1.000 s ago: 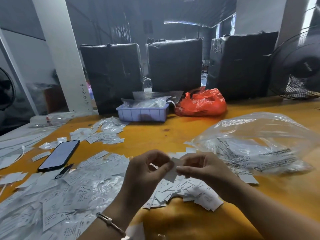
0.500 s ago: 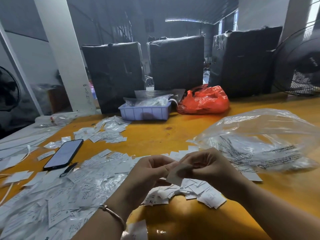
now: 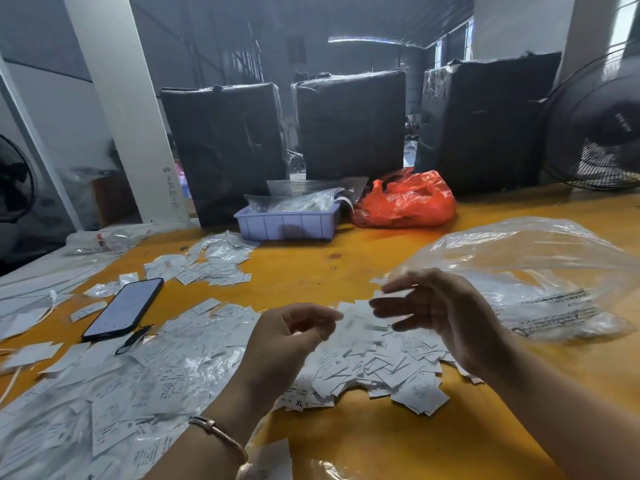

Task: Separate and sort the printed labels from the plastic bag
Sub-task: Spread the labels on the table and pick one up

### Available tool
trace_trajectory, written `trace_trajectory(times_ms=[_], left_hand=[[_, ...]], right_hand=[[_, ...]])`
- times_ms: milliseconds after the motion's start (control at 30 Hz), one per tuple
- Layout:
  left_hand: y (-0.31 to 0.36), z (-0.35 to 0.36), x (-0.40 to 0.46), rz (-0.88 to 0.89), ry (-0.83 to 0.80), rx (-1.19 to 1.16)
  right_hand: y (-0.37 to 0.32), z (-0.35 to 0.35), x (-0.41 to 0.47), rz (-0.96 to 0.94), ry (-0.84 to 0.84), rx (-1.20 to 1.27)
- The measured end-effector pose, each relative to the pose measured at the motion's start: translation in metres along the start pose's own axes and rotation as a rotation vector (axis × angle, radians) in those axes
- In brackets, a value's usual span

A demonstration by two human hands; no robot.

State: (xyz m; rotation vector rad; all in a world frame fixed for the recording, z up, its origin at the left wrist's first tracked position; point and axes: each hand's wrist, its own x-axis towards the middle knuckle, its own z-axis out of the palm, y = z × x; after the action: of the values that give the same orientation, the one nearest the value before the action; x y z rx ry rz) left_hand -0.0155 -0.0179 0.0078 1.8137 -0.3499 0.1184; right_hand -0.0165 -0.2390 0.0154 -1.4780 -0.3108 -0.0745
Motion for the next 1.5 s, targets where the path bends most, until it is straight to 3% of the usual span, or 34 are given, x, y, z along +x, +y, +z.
trace_trajectory(times_ms=[133,533,667,833,967,1067,1233,1333,1433,1500], left_hand=[[0.001,0.003,-0.002,0.027,-0.024,0.068],[0.005,-0.002,0.001,0.000,-0.017,-0.133],[0.004,0.000,-0.001,0.053,0.001,-0.045],[0.005,0.003,-0.003,0.093,-0.087,0.044],[0.006,0.004,-0.003,0.124,-0.157,0.092],[0.006,0.004,-0.003,0.133,-0.182,0.095],[0.005,0.003,-0.003,0.130,-0.163,0.087],[0.005,0.002,-0.003,0.156,-0.138,0.082],[0.004,0.002,-0.004,0.215,-0.131,0.109],[0.004,0.002,-0.004,0.272,-0.110,0.163]], right_hand=[[0.002,0.004,-0.001,-0.040,0.017,-0.049],[0.005,0.007,-0.001,-0.077,0.022,-0.059],[0.004,0.010,-0.003,-0.170,0.061,-0.270],[0.003,0.018,-0.005,-0.145,-0.061,-0.426],[-0.003,0.024,-0.010,-0.264,-0.176,-0.587],[-0.002,0.025,-0.008,-0.349,-0.104,-0.654],[-0.002,0.021,-0.007,-0.299,-0.078,-0.489],[-0.009,0.019,-0.007,-0.305,0.046,-0.397],[-0.020,0.016,-0.010,-0.419,0.194,-0.354],[-0.028,0.018,-0.016,-0.519,0.195,-0.387]])
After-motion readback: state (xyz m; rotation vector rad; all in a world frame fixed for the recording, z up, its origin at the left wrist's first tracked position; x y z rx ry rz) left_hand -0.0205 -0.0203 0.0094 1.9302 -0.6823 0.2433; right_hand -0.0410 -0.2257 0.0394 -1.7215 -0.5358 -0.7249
